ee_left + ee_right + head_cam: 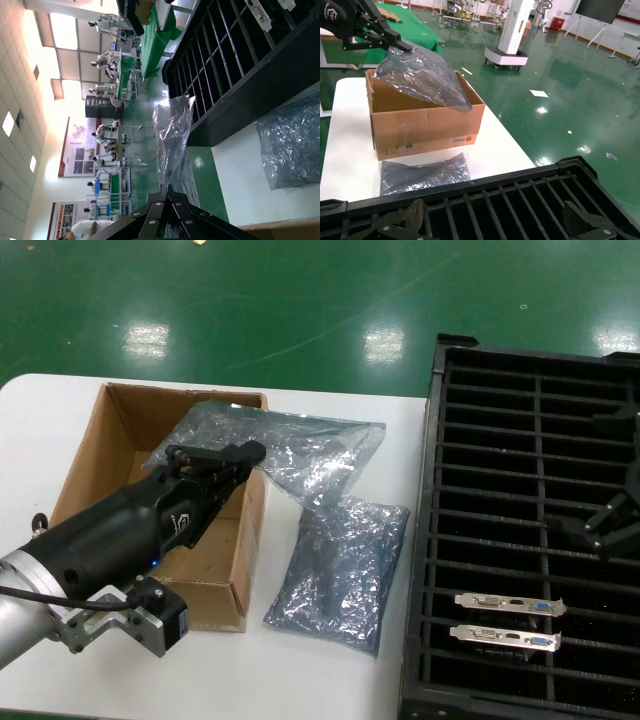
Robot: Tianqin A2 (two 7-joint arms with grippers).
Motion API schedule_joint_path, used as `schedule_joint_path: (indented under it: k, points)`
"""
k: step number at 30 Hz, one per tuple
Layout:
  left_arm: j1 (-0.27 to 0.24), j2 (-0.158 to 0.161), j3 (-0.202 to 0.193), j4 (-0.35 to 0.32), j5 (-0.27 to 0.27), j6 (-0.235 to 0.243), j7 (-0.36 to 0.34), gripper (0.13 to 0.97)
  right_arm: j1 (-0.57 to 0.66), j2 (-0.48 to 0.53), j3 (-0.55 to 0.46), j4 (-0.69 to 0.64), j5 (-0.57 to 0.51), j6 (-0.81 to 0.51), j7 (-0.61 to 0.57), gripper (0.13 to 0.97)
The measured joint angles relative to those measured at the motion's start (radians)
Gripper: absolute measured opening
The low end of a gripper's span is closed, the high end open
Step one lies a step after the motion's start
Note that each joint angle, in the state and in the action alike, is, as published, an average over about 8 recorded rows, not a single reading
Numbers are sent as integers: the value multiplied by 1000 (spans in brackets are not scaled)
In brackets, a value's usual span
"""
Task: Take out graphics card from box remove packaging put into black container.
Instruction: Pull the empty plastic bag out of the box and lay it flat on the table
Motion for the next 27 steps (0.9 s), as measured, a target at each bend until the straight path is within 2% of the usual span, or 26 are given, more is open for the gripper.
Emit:
schedule_joint_path:
  k: [7,13,17,22,25,27]
  points:
    - [-3,3,5,-6,-1,-1,-21,140,0,0,0,0,0,0,0,966]
    - [-26,17,11,-14,-23,-2,-91,140,0,0,0,0,0,0,0,966]
    - [-53,25,14,-26,-50,-14,-198,140,0,0,0,0,0,0,0,966]
    - [-102,28,33,-35,-90,-41,-382,140,0,0,0,0,0,0,0,966]
    - [-144,22,71,-28,-139,-76,-503,140,0,0,0,0,0,0,0,966]
    - [-183,12,115,-12,-196,-114,-590,140,0,0,0,0,0,0,0,966]
